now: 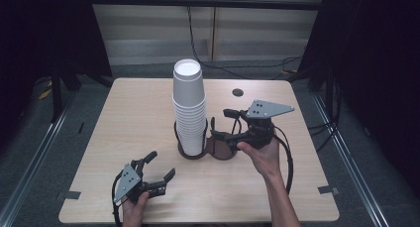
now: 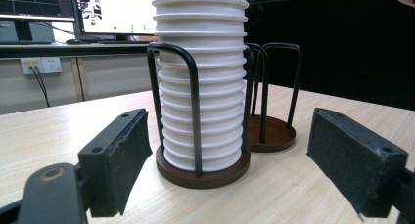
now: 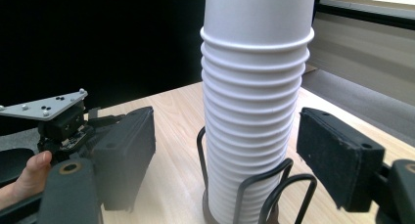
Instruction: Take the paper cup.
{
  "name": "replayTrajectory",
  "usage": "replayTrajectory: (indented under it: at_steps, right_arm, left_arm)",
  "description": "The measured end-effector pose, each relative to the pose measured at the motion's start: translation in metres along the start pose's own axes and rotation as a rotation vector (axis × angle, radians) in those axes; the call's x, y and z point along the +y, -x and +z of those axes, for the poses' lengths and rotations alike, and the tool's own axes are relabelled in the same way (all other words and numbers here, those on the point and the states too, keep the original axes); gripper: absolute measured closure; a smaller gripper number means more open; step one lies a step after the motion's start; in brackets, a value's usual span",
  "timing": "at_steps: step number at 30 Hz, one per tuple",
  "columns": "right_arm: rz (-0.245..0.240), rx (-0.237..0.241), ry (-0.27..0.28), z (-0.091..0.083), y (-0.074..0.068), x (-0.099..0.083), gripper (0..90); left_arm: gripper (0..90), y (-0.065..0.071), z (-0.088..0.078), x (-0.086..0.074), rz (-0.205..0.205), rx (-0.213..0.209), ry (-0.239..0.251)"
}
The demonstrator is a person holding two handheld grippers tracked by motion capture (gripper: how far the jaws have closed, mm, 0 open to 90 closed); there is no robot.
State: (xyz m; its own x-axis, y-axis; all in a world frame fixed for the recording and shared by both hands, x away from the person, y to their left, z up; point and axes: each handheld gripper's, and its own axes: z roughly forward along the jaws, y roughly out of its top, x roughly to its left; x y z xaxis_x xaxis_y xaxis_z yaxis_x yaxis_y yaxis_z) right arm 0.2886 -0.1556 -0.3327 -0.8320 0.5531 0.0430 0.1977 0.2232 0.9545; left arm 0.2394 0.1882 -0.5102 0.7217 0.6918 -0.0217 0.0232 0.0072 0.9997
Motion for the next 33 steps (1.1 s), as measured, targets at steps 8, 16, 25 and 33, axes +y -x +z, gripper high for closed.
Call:
replayTrajectory:
  at_steps: [8, 16, 25, 33]
  right_arm:
    - [-0.028, 0.015, -0.036, 0.007, 0.001, 0.019, 22.2]
    - [-0.045, 0.028, -0.076, 0.013, 0.005, 0.039, 22.1]
    - [-0.062, 0.029, -0.13, 0.022, 0.01, 0.057, 21.9]
    - [-0.073, 0.043, -0.145, 0.032, 0.013, 0.079, 20.3]
  left_arm:
    - [15.9, 0.0, 0.0, 0.0, 0.0, 0.0, 0.0]
    - [15.8, 0.0, 0.0, 0.0, 0.0, 0.0, 0.0]
    - [15.8, 0.0, 0.0, 0.0, 0.0, 0.0, 0.0]
    - [15.8, 0.0, 0.0, 0.0, 0.0, 0.0, 0.0]
